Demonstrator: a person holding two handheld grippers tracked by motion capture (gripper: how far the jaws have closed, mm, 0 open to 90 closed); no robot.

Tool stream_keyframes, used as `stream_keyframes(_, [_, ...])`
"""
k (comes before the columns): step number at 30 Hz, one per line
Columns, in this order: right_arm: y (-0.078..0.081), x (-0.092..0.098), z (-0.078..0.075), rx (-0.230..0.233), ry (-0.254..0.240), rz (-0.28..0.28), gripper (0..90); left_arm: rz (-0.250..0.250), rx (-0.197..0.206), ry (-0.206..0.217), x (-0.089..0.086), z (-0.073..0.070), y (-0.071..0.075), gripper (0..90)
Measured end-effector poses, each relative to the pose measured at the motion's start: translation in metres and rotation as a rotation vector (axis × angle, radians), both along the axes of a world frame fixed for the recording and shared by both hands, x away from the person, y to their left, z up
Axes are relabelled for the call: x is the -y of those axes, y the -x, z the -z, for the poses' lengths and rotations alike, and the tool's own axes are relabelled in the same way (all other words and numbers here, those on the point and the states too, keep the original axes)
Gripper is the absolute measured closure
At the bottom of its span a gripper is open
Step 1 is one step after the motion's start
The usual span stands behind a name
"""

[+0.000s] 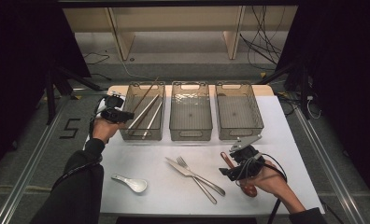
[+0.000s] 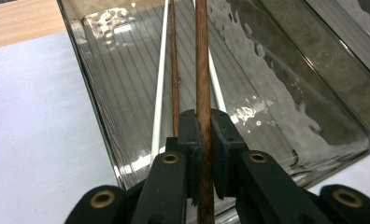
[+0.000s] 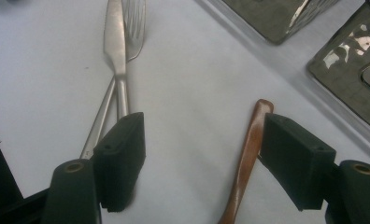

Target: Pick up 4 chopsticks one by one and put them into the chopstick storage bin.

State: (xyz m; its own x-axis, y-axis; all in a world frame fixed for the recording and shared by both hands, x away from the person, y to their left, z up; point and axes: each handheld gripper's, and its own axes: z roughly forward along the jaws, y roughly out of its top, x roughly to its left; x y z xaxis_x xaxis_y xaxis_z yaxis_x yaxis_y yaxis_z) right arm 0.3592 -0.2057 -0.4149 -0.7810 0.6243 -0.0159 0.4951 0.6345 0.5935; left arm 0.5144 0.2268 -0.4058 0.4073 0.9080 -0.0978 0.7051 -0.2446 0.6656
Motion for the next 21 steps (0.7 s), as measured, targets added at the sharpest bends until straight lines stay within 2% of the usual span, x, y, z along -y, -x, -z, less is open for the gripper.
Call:
stream_keyframes(10, [0.0,0.0,-0.001,0.0,-0.003,-0.004,31.9,-0.02,-0.011,-0.013,0.005,0.003,-0.007,81.6])
stream_keyframes(12, [0.0,0.0,-0.001,0.001,-0.002,-0.004,31.9,-0.031,0.002,-0.002,0.008,0.002,-0.004,70.0])
stream_keyframes(15, [0.001,0.001,-0.001,0.0,-0.004,0.001,31.9,-0.001,0.002,-0.02,0.013,-0.002,0.003,54.6])
stream_keyframes(18, [0.0,0.001,-0.002,0.005,-0.002,0.001,31.9,0.005,0.013,0.02,0.014,-0.008,0.011,45.1])
stream_keyframes(21, [0.0,0.001,-0.002,0.008,0.006,0.007,31.9,0.046,0.028,0.029,0.015,-0.012,0.022,39.5])
